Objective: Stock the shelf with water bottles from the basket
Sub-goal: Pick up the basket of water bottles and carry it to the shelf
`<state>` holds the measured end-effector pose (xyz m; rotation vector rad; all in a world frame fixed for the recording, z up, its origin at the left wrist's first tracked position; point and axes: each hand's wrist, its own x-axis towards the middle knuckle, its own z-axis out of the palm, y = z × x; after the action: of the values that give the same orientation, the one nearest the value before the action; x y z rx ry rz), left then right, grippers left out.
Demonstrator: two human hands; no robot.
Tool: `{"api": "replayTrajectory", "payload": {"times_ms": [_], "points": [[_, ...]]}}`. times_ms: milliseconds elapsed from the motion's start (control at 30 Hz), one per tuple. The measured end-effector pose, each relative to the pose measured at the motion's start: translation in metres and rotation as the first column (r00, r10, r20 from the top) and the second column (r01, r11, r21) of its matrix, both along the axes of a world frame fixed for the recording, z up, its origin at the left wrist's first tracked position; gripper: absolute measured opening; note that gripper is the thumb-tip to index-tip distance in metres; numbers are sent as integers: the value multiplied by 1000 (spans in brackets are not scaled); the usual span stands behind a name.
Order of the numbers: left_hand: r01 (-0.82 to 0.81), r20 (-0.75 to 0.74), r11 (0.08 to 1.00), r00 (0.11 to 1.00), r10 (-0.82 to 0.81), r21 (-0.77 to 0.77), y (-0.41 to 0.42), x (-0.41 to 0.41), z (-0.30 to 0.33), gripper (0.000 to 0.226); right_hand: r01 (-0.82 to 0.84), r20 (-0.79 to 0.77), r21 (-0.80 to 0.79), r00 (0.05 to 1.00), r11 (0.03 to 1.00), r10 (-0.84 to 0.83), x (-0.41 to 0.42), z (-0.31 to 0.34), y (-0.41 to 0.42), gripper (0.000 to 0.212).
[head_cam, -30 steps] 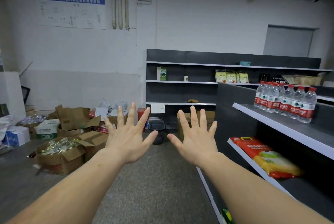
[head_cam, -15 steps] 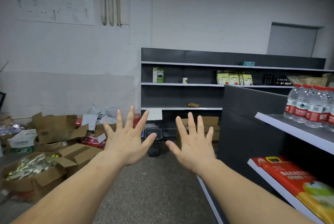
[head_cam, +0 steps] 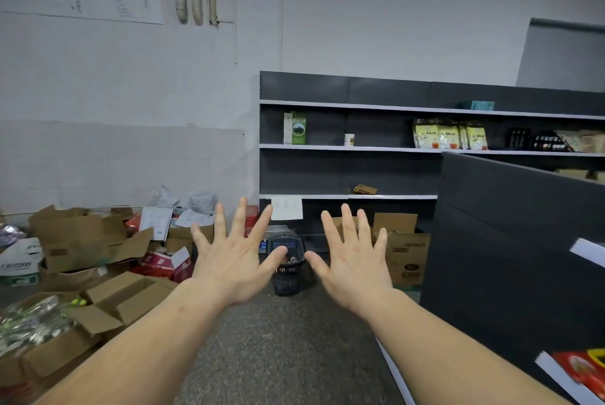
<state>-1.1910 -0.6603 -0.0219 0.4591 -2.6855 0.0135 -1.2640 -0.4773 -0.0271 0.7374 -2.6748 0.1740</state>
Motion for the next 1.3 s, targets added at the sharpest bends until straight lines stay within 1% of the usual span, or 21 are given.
{"api": "replayTrajectory", "payload": {"times_ms": [233,467,667,833,1000,1167,1300], "points": [[-13,4,1000,1000,13,-12,-58,-153,-15,74,-14,-27,-13,1000,1000,13,-159,-20,-61,73],[-1,-9,1000,1000,1,9,-108,-334,-5,73,-39,-33,-8,999,999,39,-343,-8,-117,73],[-14,5,1000,1000,14,13,-148,-451,1,74,-49,-22,14,999,999,49,-460,-3,-158,72],[9,25,999,1000,-10,41,-187,-546,-17,74,-45,-4,32,999,998,45,-548,-23,-198,72],[17,53,998,998,-20,57,-246,-648,-41,75,-30,5,51,1000,998,30,-646,-44,-255,72],[47,49,996,997,-51,70,-322,-767,-50,74,-1,11,43,1000,999,1,-762,-54,-330,72],[48,105,995,993,-56,83,-380,-849,-56,74,2,20,45,1000,999,-3,-842,-61,-391,77]]}}
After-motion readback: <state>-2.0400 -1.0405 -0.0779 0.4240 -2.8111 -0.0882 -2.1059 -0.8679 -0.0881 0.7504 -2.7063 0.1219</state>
